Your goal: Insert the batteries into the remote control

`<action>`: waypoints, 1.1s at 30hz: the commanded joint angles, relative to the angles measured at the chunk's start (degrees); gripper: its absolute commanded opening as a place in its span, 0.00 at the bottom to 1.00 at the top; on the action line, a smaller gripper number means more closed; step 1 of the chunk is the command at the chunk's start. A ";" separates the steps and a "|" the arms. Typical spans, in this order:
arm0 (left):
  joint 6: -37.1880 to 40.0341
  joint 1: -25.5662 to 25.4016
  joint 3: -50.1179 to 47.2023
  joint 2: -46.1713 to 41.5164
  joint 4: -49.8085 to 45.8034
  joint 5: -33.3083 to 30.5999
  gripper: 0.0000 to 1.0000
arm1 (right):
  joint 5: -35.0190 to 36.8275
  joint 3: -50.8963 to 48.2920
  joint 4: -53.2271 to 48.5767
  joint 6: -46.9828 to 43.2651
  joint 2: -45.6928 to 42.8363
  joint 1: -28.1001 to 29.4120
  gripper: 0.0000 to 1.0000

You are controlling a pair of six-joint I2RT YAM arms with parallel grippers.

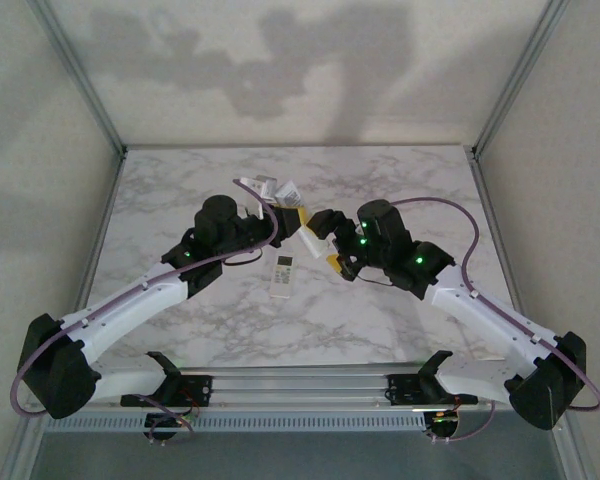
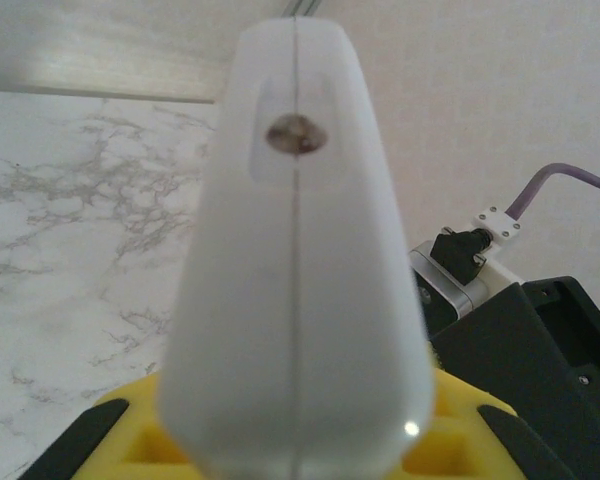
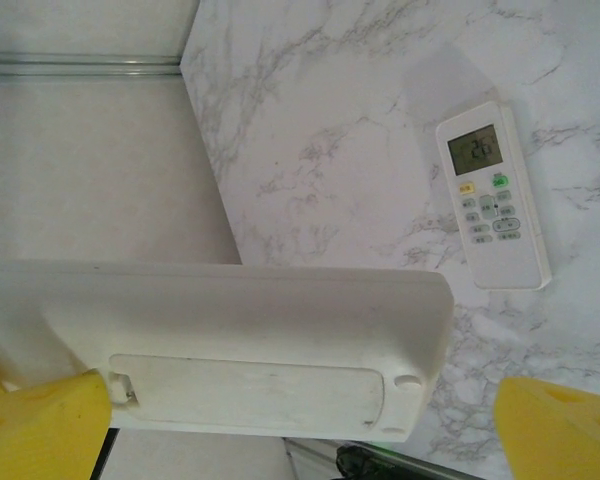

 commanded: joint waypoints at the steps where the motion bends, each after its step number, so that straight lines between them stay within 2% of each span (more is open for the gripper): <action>1: -0.87 -0.80 3.26 -3.13 5.81 5.81 0.00 | 4.13 -1.96 -6.23 0.49 1.15 -1.30 0.97; 4: -0.81 -0.80 3.43 -3.70 5.80 7.47 0.00 | 4.48 -2.29 -6.81 1.56 1.37 -1.44 0.98; 12: -0.84 -0.80 2.17 -5.87 8.38 6.88 0.00 | 8.98 -1.99 -14.87 3.34 1.31 -1.52 0.96; 20: -0.74 -0.85 1.77 -5.12 9.71 7.15 0.00 | 8.60 -2.27 -19.84 2.30 2.16 -1.26 0.94; 26: 1.61 -0.80 0.52 -3.75 7.58 5.69 0.00 | 10.31 -2.92 -28.73 -1.85 -1.55 -1.26 0.88; 33: 2.72 -0.80 0.02 -1.68 6.34 4.64 0.00 | 10.26 -6.14 -32.95 -5.09 -9.10 -1.26 0.85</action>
